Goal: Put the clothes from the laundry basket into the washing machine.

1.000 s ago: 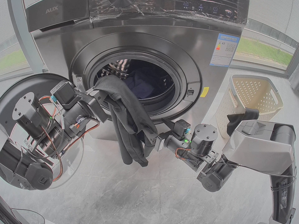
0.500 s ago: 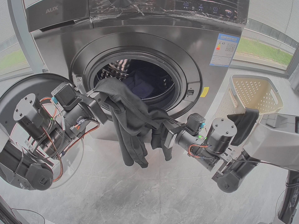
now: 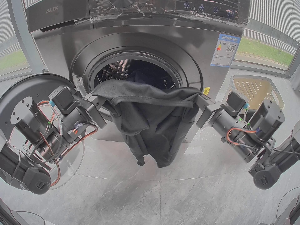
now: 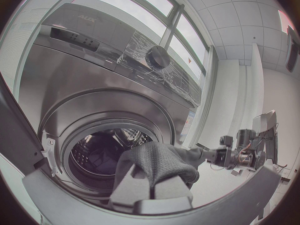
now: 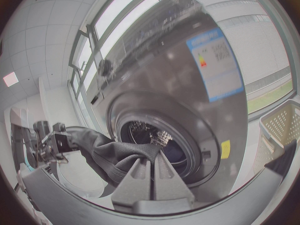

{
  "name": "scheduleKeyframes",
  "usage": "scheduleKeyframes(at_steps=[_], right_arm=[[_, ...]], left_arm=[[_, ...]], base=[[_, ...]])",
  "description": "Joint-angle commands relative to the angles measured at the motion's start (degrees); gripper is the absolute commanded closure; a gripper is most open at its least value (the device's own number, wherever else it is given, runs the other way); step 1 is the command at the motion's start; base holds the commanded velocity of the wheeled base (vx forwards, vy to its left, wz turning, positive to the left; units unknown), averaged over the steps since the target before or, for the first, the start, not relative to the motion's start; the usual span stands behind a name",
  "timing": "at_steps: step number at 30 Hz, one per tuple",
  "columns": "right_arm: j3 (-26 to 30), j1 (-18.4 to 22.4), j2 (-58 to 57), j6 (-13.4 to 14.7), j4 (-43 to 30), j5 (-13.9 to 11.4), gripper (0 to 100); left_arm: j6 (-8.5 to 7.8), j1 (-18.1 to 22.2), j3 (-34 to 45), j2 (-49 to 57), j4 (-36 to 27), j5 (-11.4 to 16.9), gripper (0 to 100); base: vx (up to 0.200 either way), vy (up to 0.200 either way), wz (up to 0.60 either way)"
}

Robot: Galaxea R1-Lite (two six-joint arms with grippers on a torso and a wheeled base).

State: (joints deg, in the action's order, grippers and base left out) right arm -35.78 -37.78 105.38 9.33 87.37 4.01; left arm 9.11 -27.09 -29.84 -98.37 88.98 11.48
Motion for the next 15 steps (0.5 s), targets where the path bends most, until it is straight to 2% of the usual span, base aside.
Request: scheduleKeyframes(at_steps=[1,15], right_arm=[[-1.0,0.4,-6.3,0.0,-0.1,0.0,100],[-2.9,0.2,-8.9,0.0,-0.1,0.0,100]], left_arm=[[-0.49,-0.2,1.4,2.2,0.1,-0.1,100],[-0.49,1.3,0.5,6.3,0.0,-0.3,100]], base=[[0.000,0.000,0.00],[0.000,0.000,0.00]])
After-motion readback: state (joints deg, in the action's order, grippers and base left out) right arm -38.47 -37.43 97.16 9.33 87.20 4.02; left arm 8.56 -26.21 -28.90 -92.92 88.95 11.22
